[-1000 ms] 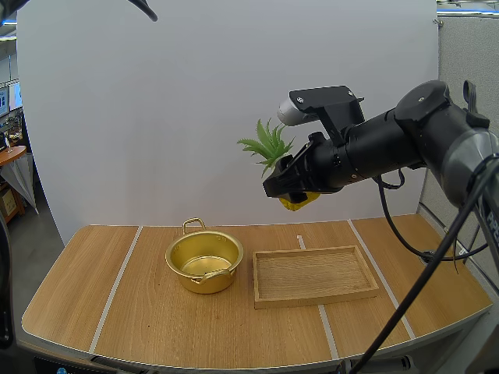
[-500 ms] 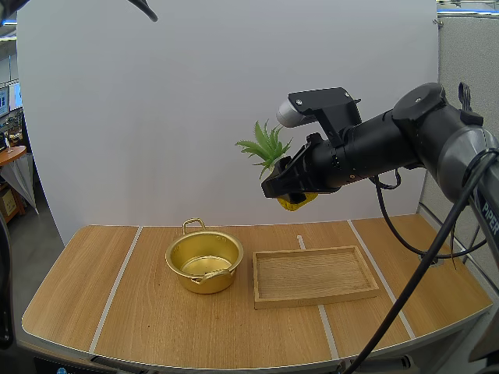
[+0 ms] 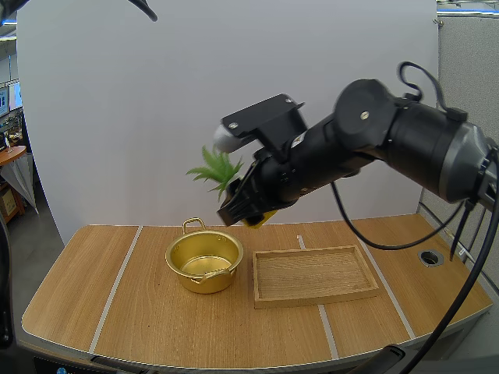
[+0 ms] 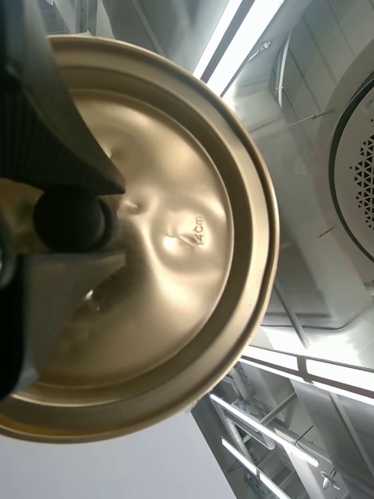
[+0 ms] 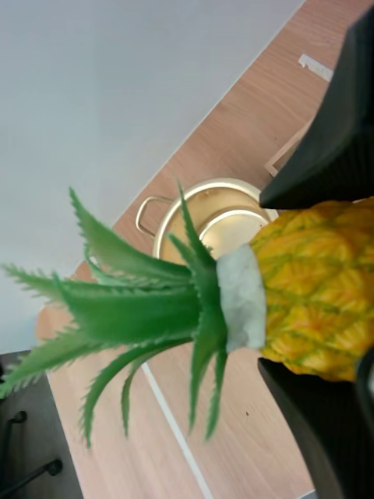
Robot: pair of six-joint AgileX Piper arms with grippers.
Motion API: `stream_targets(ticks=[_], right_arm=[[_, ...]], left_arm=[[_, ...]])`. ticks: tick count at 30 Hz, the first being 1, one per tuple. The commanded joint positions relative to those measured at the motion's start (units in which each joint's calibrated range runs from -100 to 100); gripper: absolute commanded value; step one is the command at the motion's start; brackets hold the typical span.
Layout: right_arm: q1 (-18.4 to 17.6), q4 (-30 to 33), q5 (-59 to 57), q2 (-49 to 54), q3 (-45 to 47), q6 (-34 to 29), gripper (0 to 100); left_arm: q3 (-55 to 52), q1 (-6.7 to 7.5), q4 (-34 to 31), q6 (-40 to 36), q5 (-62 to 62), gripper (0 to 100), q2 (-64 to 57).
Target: Open the pot, put the pineapple inside, and close it
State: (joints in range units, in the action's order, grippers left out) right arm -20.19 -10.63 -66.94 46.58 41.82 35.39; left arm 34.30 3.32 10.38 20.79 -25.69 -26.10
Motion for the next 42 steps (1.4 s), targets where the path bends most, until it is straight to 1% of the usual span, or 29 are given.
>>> stream_targets(ticks=[1,4,7,15,22,25,29,32,39,42], right_arm=[[-2.4,4.8,4.1,-2.5,-0.2,-4.3,0],[-3.7,7.2,7.5,-5.9,-0.2,-6.4,0],[-3.8,7.3,8.2,-9.9,-2.0,-6.6,0],[-3.8,7.4,8.2,-21.4,-10.3,-8.2,0],[-3.6,7.6,9.8,-29.9,-13.5,-8.2,0],[-3.6,8.6,10.2,-33.9,-14.6,-8.8,0],[-3.6,11.9,11.4,-38.4,-16.3,-11.7,0],[-3.6,12.6,12.5,-40.7,-17.0,-11.9,0],[-1.6,12.6,14.1,-45.6,-18.3,-12.7,0],[-1.4,12.6,14.1,-47.1,-18.3,-12.7,0]], left_arm=[[0.4,0.22,0.1,-0.5,1.9,0,-0.1],[0.4,0.22,0.1,-0.5,1.9,0,-0.1],[0.4,0.22,0.1,-0.5,1.9,0,-0.1],[0.4,0.22,0.1,-0.5,1.9,0,-0.1],[0.4,0.22,0.1,-0.5,1.9,0,-0.1],[0.4,0.22,0.1,-0.5,1.9,0,-0.1],[0.4,0.22,0.1,-0.5,1.9,0,-0.1],[0.4,0.22,0.1,-0.5,1.9,0,-0.1],[0.4,0.22,0.1,-0.5,1.9,0,-0.1],[0.4,0.22,0.1,-0.5,1.9,0,-0.1]])
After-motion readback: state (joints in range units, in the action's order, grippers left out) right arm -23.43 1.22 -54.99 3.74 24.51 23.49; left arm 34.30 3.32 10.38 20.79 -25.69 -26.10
